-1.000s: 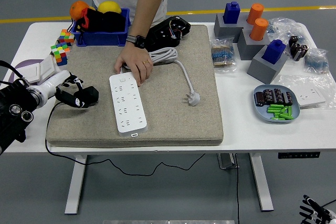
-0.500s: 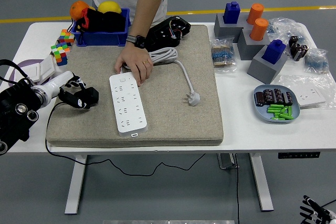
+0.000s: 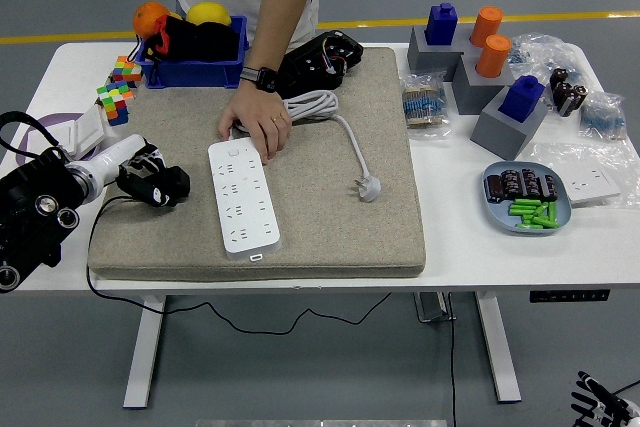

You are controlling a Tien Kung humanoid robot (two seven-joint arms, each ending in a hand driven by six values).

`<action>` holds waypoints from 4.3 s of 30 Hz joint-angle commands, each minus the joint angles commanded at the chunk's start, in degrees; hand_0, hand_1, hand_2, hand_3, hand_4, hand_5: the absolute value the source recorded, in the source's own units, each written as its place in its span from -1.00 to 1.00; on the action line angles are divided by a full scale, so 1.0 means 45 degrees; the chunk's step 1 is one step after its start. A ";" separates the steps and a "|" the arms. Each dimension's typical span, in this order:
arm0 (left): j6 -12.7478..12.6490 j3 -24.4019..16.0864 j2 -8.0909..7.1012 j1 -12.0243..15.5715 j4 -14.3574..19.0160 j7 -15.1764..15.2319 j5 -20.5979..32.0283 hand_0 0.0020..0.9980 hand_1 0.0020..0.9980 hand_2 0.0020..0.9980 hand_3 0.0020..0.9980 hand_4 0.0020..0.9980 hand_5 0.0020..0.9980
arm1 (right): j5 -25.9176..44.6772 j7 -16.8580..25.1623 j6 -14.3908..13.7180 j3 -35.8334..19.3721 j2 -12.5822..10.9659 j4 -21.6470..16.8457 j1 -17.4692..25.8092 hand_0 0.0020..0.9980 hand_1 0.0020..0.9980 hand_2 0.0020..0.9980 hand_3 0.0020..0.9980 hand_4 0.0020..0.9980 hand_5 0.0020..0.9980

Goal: Press the white button,pick up the black plug,place it near the board,insert it into the board

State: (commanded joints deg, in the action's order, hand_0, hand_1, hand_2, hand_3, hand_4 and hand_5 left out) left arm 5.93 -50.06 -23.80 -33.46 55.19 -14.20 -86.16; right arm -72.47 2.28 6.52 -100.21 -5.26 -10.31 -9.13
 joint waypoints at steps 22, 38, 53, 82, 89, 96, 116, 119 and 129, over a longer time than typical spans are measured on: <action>-0.0128 -0.0142 -0.0155 -0.0028 0.0754 0.0401 0.0462 -0.21 -0.19 -0.14 0.01 0.54 -1.00 | -0.0040 0.0043 -0.0029 -0.0059 0.0002 0.0000 0.0011 0.56 0.33 0.29 0.26 0.43 -0.05; -0.0104 0.1605 -0.0924 -0.1078 0.3139 -0.0018 -0.0702 -0.02 -0.24 -0.21 -0.03 0.52 -1.00 | -0.0041 0.0049 -0.0035 -0.0057 -0.0043 0.0000 0.0010 0.56 0.33 0.29 0.26 0.43 -0.05; 0.0230 0.2928 -0.0129 -0.1899 0.2950 -0.1320 -0.0394 -0.05 -0.27 -0.23 -0.05 0.50 -1.00 | -0.0022 0.0048 -0.0033 -0.0055 -0.0017 0.0000 0.0003 0.56 0.33 0.29 0.26 0.43 -0.05; 0.0448 0.3609 0.0121 -0.2389 0.2122 -0.1776 -0.0760 -0.16 -0.34 -0.29 -0.11 0.44 -1.00 | 0.0029 0.0045 -0.0038 0.0082 -0.0006 0.0000 -0.0010 0.56 0.33 0.29 0.25 0.43 -0.06; 0.0459 0.3861 0.0301 -0.2580 0.1994 -0.1962 -0.0921 -0.18 -0.35 -0.30 -0.12 0.44 -1.00 | 0.0034 0.0024 -0.0053 0.0157 -0.0035 0.0000 0.0026 0.56 0.33 0.29 0.25 0.43 -0.06; 0.0477 0.4202 0.0462 -0.2770 0.1912 -0.2140 -0.1049 -0.19 -0.36 -0.31 -0.14 0.44 -1.00 | 0.0048 0.0021 -0.0054 0.0180 -0.0035 0.0000 0.0027 0.56 0.33 0.29 0.25 0.43 -0.06; 0.0633 0.4849 0.0689 -0.3245 0.1824 -0.2616 -0.1302 -0.27 -0.41 -0.35 -0.21 0.40 -1.00 | 0.0020 0.0049 -0.0053 0.0076 -0.0017 0.0000 0.0058 0.56 0.33 0.29 0.25 0.43 -0.06; 0.0665 0.5039 0.0742 -0.3451 0.1743 -0.2772 -0.1181 -0.27 -0.41 -0.35 -0.21 0.40 -1.00 | 0.0015 0.0046 -0.0052 0.0056 -0.0018 0.0000 0.0049 0.56 0.33 0.29 0.25 0.43 -0.06; 0.1068 0.5369 0.0805 -0.3740 0.1534 -0.3165 -0.0463 -0.45 -0.59 -0.54 -0.49 0.01 -1.00 | -0.0054 0.0068 -0.0032 0.0045 -0.0012 0.0000 0.0028 0.56 0.33 0.29 0.25 0.43 -0.06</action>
State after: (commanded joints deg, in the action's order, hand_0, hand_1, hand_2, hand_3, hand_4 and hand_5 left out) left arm 10.73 -25.90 -20.18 -50.29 62.09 -28.45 -88.24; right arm -72.71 2.59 6.38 -100.01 -5.31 -10.31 -9.01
